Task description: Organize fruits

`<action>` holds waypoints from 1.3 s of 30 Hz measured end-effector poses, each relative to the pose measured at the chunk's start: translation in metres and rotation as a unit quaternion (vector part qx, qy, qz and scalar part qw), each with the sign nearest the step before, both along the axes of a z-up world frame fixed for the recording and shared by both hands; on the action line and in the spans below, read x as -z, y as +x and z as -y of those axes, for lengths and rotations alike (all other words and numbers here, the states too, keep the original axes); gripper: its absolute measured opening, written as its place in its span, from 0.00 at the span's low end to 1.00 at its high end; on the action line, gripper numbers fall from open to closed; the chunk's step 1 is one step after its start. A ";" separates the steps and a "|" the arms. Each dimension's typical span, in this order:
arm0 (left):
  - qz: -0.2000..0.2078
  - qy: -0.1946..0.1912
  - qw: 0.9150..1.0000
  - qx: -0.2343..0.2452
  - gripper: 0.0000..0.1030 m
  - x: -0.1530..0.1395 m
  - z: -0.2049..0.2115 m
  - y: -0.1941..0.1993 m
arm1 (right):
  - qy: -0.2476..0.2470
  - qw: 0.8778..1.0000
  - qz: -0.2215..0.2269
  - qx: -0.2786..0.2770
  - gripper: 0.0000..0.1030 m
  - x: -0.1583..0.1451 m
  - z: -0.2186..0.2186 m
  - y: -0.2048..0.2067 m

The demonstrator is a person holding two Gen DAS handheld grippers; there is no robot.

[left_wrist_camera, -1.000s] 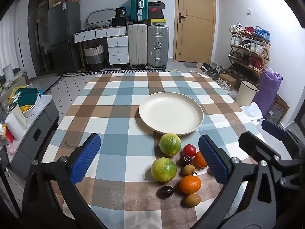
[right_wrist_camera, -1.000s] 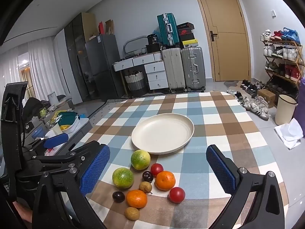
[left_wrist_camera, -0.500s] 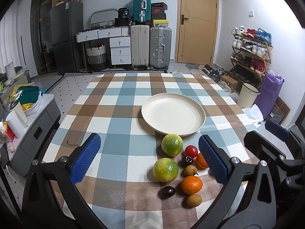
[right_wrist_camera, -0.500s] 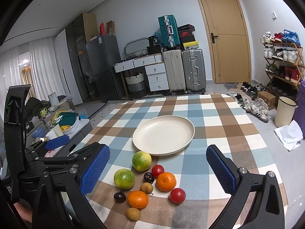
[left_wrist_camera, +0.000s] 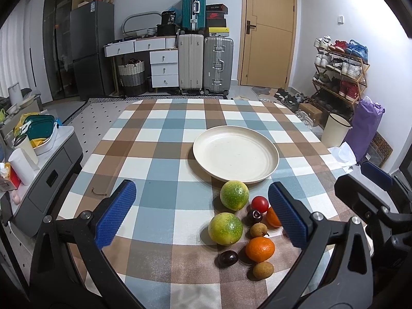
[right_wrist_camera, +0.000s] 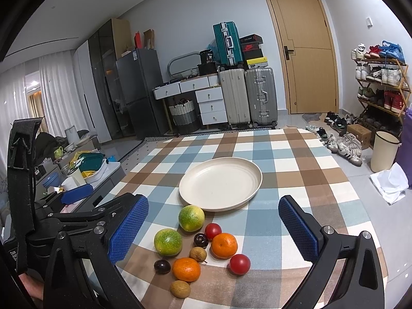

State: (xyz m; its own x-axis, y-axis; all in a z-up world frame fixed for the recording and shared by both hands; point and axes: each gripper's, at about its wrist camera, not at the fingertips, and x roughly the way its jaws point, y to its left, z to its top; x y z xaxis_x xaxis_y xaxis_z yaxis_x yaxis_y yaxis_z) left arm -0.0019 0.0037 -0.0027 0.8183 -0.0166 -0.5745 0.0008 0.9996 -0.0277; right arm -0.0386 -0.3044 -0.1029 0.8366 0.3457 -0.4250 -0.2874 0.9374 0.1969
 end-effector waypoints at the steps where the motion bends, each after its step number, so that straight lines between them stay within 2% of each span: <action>1: 0.000 -0.001 1.000 0.000 1.00 0.000 0.000 0.000 | 0.000 1.000 0.000 0.000 1.00 0.000 0.000 0.000; 33: -0.006 -0.005 1.000 0.007 1.00 0.007 0.001 -0.006 | 0.003 1.000 -0.001 0.006 1.00 -0.001 0.006 -0.001; 39: -0.018 -0.005 1.000 0.015 1.00 0.020 0.009 0.000 | 0.005 1.000 -0.005 0.008 1.00 0.004 0.007 0.000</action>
